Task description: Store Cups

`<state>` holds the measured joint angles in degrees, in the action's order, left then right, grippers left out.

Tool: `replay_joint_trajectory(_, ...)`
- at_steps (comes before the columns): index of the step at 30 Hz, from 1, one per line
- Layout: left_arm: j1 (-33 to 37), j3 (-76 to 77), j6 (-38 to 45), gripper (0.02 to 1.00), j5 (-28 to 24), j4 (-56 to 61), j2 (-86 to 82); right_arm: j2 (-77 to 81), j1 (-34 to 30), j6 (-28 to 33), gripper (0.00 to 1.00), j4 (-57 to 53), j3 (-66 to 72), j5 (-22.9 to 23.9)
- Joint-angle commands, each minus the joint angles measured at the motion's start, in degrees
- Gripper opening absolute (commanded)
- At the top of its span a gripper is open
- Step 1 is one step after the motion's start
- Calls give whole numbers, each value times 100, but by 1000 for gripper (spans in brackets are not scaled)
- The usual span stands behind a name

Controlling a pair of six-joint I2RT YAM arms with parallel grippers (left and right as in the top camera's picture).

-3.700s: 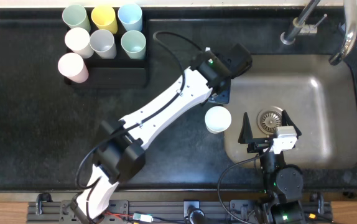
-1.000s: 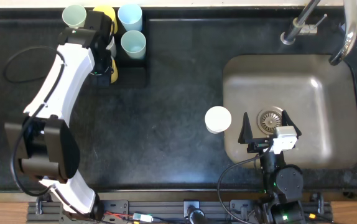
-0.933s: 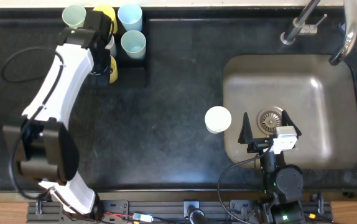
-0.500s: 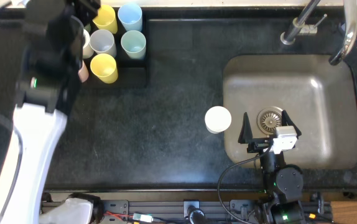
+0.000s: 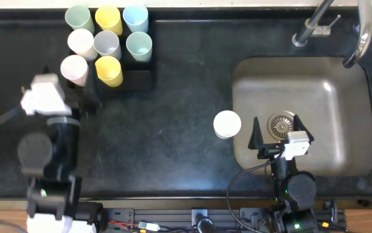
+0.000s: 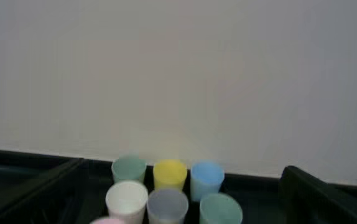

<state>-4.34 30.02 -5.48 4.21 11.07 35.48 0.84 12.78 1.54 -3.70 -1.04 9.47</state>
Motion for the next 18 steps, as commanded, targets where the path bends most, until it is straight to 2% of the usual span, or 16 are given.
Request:
replay_joint_trajectory(1,55,-1152,203,1000,-229,256,-1141,-59,-15,20,996,31,76,63)
replay_joint_trajectory(5,55,-2122,201,1000,-424,568,-2149,-61,-15,17,998,31,76,63)
replay_joint_trajectory(10,55,-2933,203,1000,-575,297,-3141,-59,-15,20,998,31,76,63)
replay_joint_trajectory(13,63,-2959,205,1000,-719,-664,-3550,-59,-15,20,998,31,76,63)
replay_joint_trajectory(18,103,-2955,208,1000,-820,-1425,-3534,-59,-15,20,998,31,76,63)
